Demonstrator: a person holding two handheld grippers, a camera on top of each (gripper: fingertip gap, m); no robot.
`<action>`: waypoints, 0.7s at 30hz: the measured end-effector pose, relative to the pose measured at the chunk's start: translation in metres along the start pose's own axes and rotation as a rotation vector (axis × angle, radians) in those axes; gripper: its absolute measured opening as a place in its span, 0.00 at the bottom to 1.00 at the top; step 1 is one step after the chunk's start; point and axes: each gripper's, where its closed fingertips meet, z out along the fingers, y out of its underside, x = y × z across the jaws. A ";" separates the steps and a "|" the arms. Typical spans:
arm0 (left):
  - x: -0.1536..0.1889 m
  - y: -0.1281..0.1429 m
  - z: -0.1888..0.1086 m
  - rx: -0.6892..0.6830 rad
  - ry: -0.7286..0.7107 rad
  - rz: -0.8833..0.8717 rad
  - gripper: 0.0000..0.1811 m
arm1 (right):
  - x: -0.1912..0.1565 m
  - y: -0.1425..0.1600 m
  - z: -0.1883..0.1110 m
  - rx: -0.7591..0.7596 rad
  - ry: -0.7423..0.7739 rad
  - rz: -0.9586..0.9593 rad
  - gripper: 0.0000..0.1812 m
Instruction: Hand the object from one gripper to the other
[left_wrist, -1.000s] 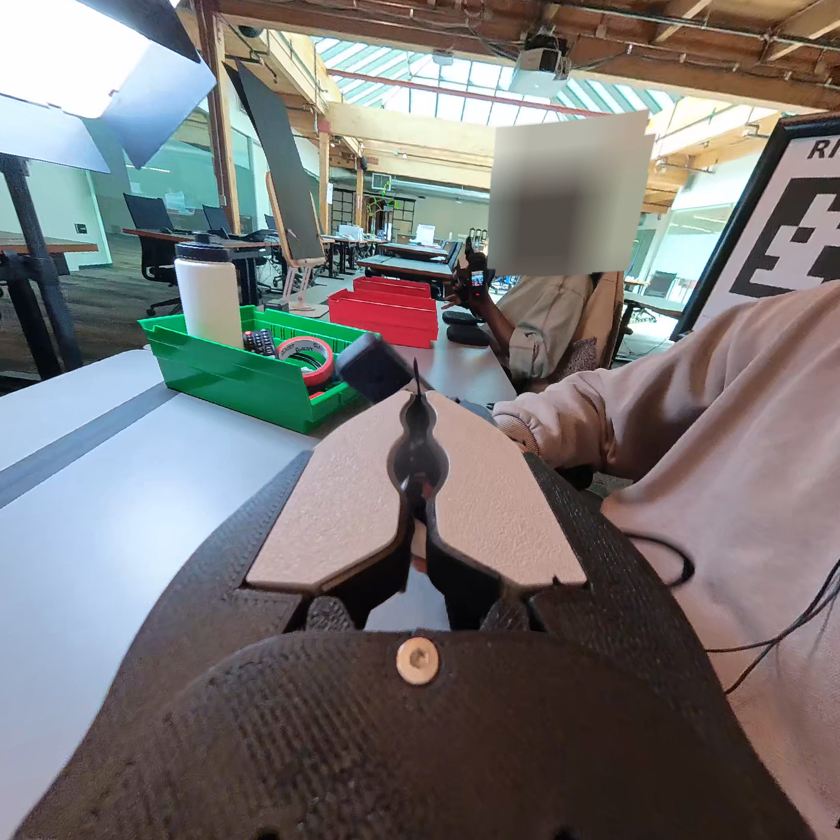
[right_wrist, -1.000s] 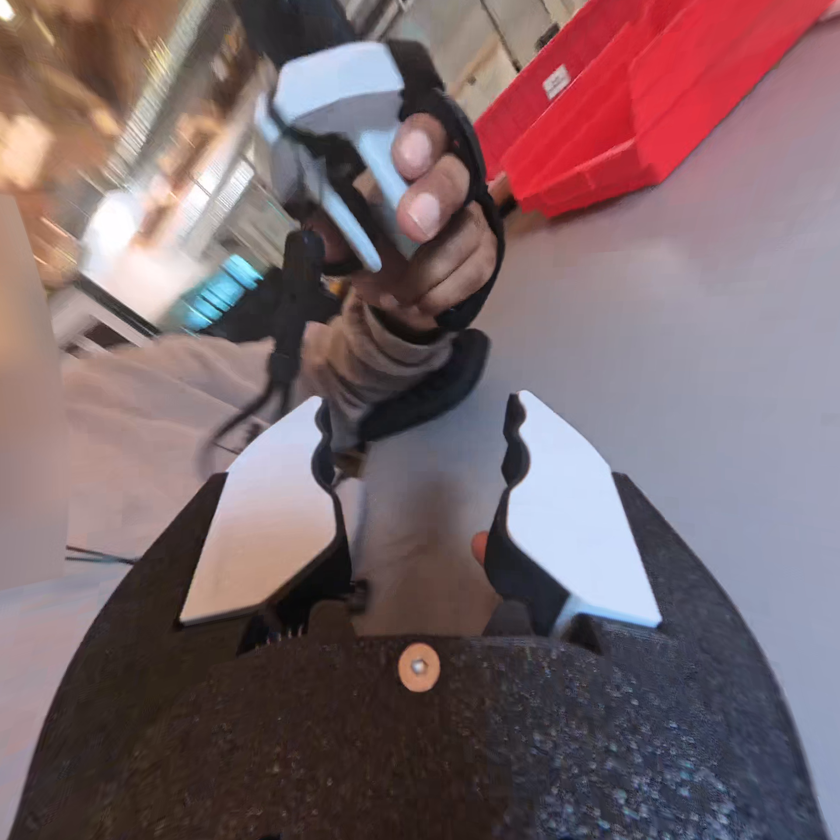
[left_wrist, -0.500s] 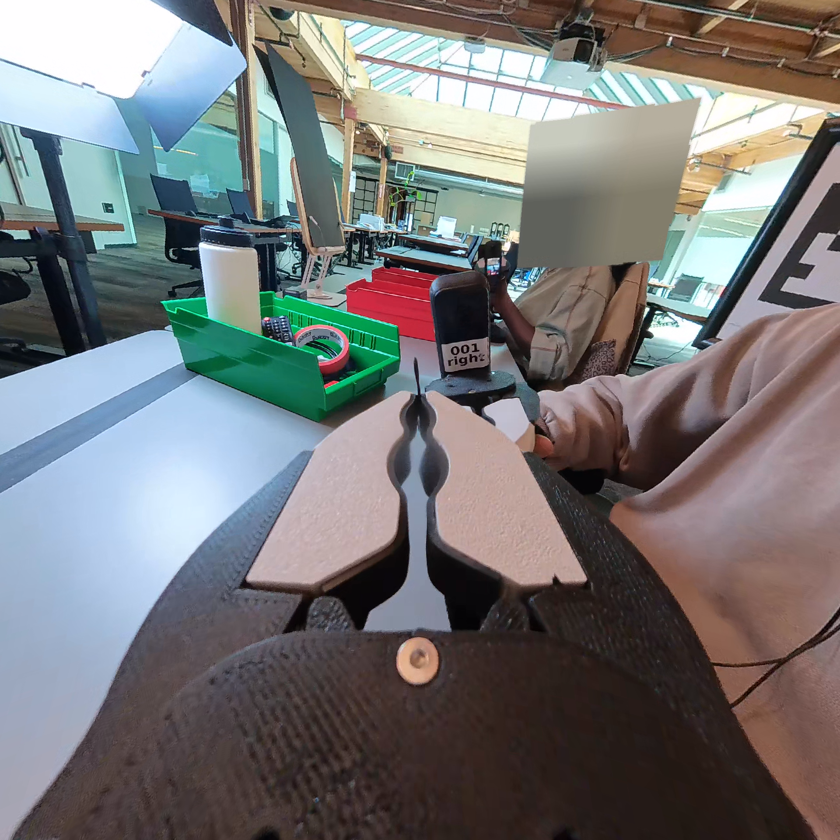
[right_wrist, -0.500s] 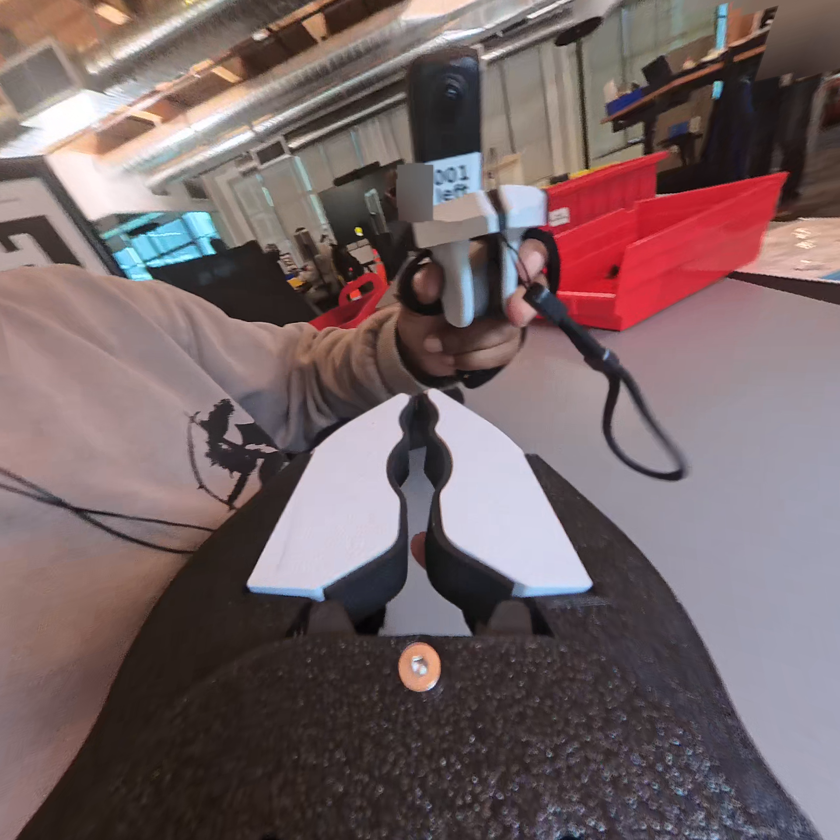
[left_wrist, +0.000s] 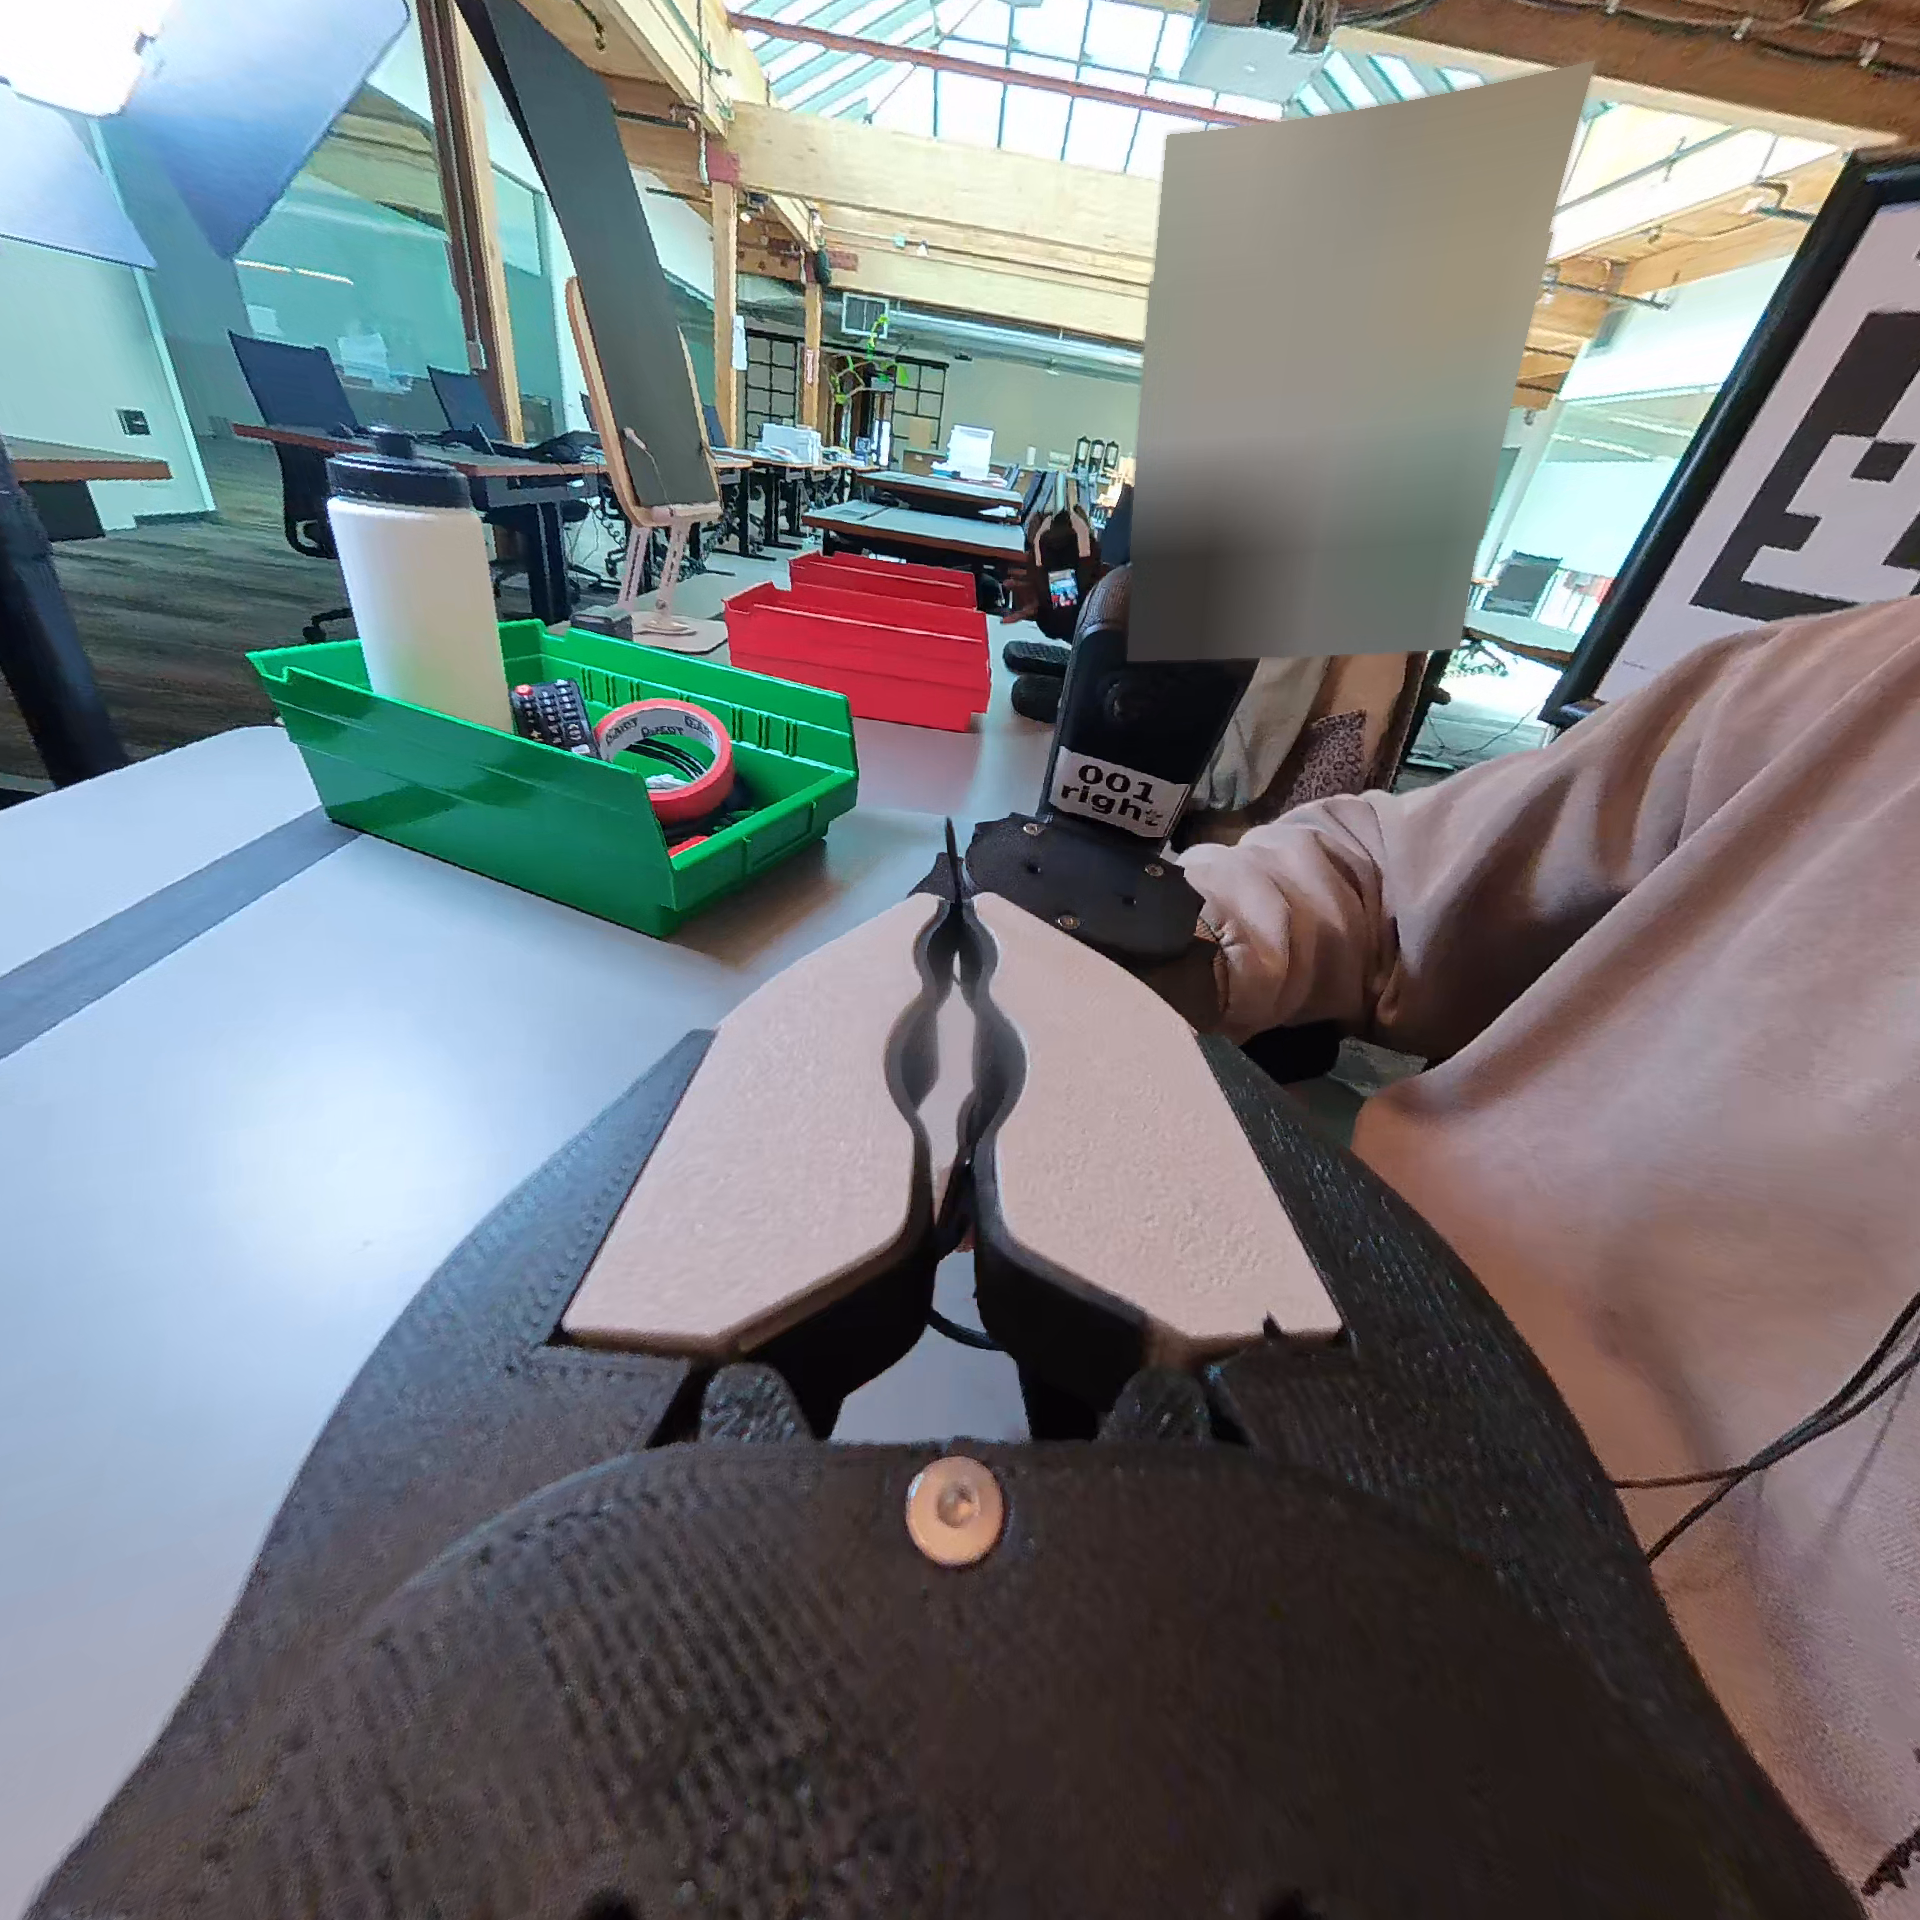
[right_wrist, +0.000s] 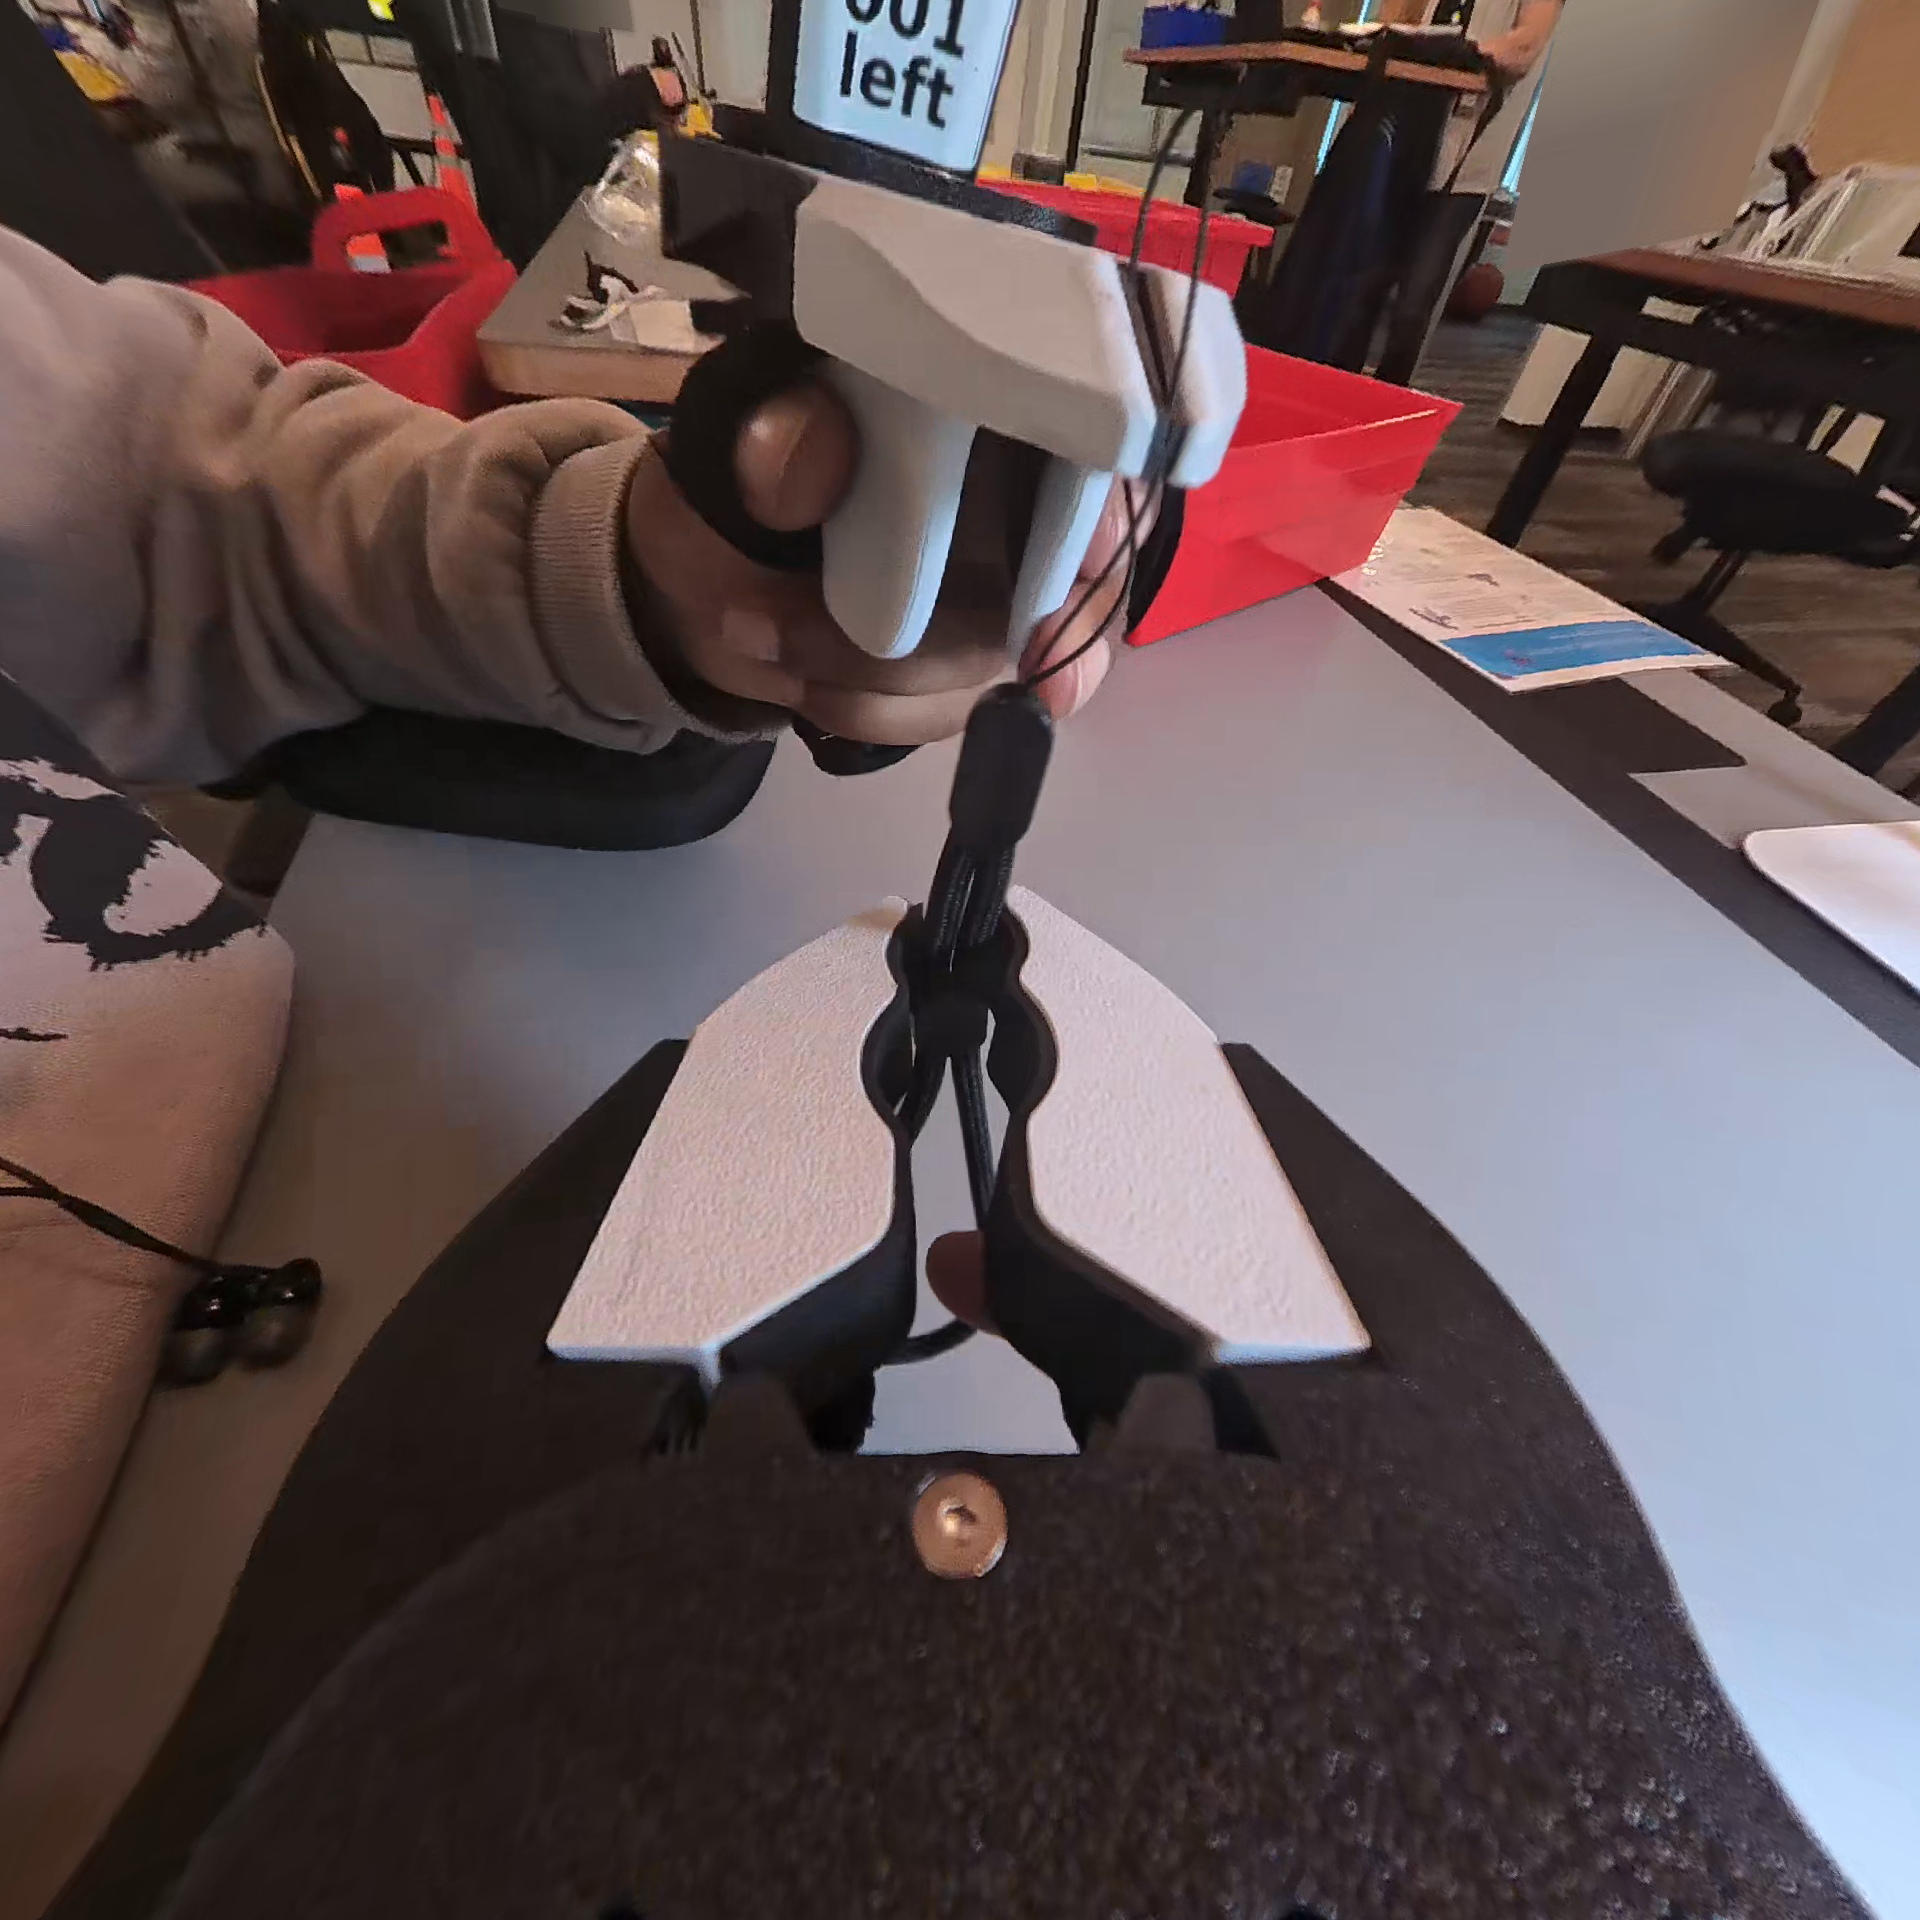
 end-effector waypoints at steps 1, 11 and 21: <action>-0.002 -0.002 -0.002 0.009 -0.003 -0.008 0.00 | 0.002 -0.001 -0.002 0.008 0.003 -0.002 0.05; -0.008 -0.004 -0.013 -0.007 -0.013 0.039 0.00 | 0.027 -0.012 -0.028 0.050 0.086 -0.036 0.05; -0.051 0.015 -0.032 -0.031 -0.006 -0.307 0.08 | 0.067 -0.020 -0.057 0.013 0.413 -0.337 0.05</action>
